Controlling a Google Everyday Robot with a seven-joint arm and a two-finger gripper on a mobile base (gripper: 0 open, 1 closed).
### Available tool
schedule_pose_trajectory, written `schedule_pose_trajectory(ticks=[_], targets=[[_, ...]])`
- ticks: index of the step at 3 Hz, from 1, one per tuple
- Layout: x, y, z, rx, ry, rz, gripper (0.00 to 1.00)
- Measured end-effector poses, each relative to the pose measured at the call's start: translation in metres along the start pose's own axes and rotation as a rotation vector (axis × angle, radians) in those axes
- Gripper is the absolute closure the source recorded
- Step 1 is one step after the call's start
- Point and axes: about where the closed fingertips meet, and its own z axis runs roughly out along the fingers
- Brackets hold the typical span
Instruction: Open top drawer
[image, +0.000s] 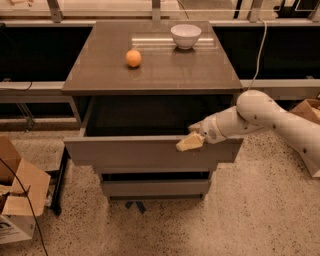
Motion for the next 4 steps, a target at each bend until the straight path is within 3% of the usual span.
schedule_pose_trajectory(ticks=[1,2,3,4], targets=[[0.001,0.002,-0.002,0.005,0.005,0.003,0.00],[0.013,0.019,-0.015,0.029,0.026,0.034,0.00],[0.040,0.061,-0.072,0.125,0.060,0.154,0.00],[0.056,0.078,-0.088,0.142,0.080,0.205,0.00]])
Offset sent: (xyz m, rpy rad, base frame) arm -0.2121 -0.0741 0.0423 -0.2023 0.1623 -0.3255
